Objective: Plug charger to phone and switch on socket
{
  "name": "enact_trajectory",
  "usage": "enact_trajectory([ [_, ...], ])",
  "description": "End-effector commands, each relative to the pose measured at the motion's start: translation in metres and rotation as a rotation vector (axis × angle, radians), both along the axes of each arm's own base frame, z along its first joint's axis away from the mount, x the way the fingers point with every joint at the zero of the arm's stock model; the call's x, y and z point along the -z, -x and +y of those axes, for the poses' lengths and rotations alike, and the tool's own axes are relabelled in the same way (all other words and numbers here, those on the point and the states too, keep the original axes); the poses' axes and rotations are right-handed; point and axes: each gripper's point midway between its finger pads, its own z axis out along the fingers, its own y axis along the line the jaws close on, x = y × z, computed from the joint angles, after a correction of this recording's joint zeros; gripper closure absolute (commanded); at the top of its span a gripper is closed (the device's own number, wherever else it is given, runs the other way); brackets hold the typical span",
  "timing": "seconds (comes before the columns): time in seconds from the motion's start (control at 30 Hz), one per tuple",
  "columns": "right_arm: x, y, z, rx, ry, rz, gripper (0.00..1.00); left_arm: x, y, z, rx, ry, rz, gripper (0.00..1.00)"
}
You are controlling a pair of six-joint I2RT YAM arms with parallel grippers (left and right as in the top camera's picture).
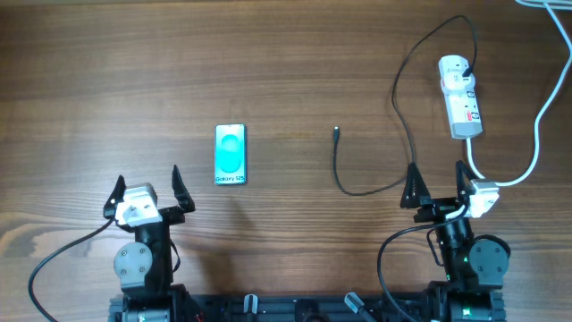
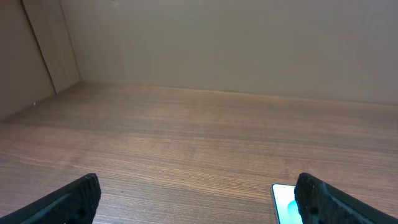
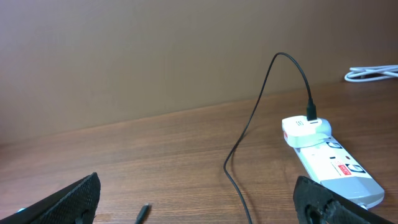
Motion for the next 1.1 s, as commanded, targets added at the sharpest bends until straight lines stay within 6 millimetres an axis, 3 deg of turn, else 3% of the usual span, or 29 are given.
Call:
enact_trajectory([
  [0.0,-0.004,0.001,0.000,0.002,0.003,-0.020,0.00,0.002,0.000,0.002,-0.007,-0.008,0.000,0.00],
  [0.57,-0.004,0.001,0.000,0.002,0.003,-0.019,0.00,0.001,0.001,0.008,-0.043,-0.010,-0.004,0.00],
  [0.6,-0.004,0.001,0.000,0.002,0.003,-0.019,0.00,0.001,0.000,0.001,-0.002,0.007,-0.009,0.00],
  [0.67,-0.004,0.001,0.000,0.002,0.003,-0.019,0.01,-0.001,-0.003,-0.039,0.227,0.025,-0.015,0.00],
  [0.7,-0.004,0.001,0.000,0.002,0.003,-0.019,0.00,-0.002,-0.003,-0.046,0.263,0.129,-0.022,0.00],
  [0.8,-0.004,0.001,0.000,0.002,0.003,-0.019,0.00,-0.017,0.000,-0.051,0.287,0.227,-0.047,0.00],
  [1.07,-0.004,0.001,0.000,0.002,0.004,-0.019,0.00,-0.098,0.000,-0.072,0.418,0.226,-0.056,0.00],
])
